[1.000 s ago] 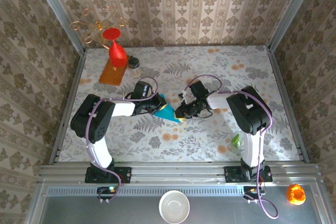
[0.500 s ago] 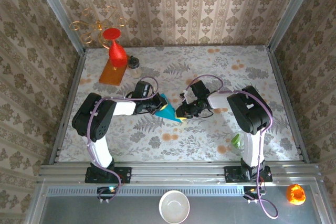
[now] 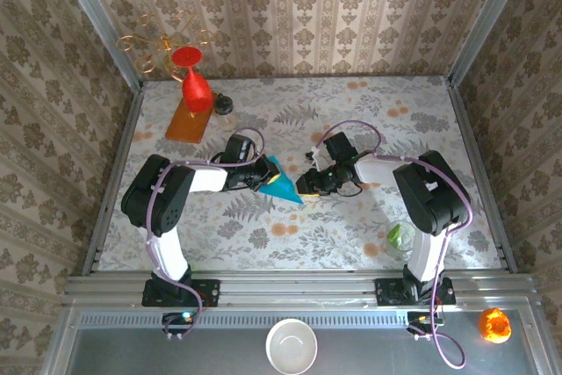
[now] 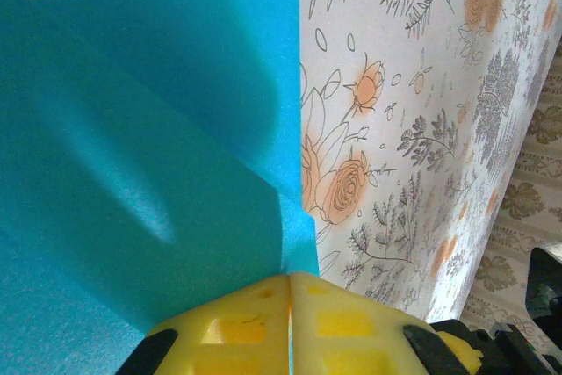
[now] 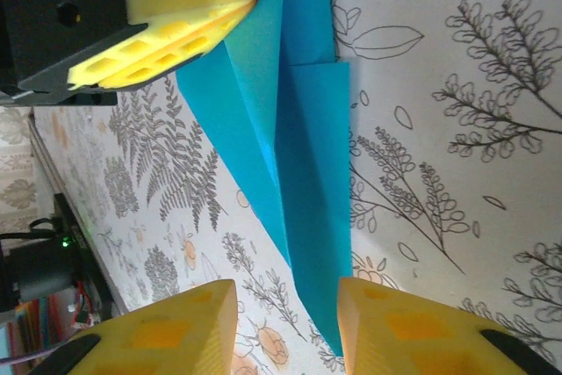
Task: Fold a paper plane with a square sheet of paper (pick it up from the middle)
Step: Fourth fold the wing at the center of the table.
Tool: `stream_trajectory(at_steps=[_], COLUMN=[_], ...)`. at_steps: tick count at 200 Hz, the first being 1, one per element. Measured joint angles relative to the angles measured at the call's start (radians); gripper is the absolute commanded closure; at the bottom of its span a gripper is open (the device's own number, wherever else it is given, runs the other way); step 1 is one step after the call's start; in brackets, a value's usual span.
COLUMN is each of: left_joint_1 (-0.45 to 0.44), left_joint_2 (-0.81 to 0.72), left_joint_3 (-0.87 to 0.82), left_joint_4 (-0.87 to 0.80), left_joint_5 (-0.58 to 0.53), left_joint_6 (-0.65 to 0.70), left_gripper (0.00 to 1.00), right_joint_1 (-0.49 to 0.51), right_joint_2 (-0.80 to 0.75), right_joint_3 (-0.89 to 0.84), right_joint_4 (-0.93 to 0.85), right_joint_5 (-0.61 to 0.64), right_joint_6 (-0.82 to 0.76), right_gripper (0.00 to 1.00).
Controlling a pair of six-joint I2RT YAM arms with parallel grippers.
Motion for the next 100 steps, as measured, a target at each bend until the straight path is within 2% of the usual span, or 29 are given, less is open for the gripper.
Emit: stream_trajectory(at_steps=[100], left_joint_1=[0.0], left_joint_2=[0.004], left_joint_3=[0.015], left_joint_4=[-0.004], left_joint_5=[0.0], left_joint_6=[0.0], left_gripper=[0.89], right_joint_1=[0.059], right_joint_2=[0.035], right_joint_3=[0.056], right_joint_4=[-0.101], right_joint_5=[0.095], right_joint_6=[-0.083], right_gripper=[0.61])
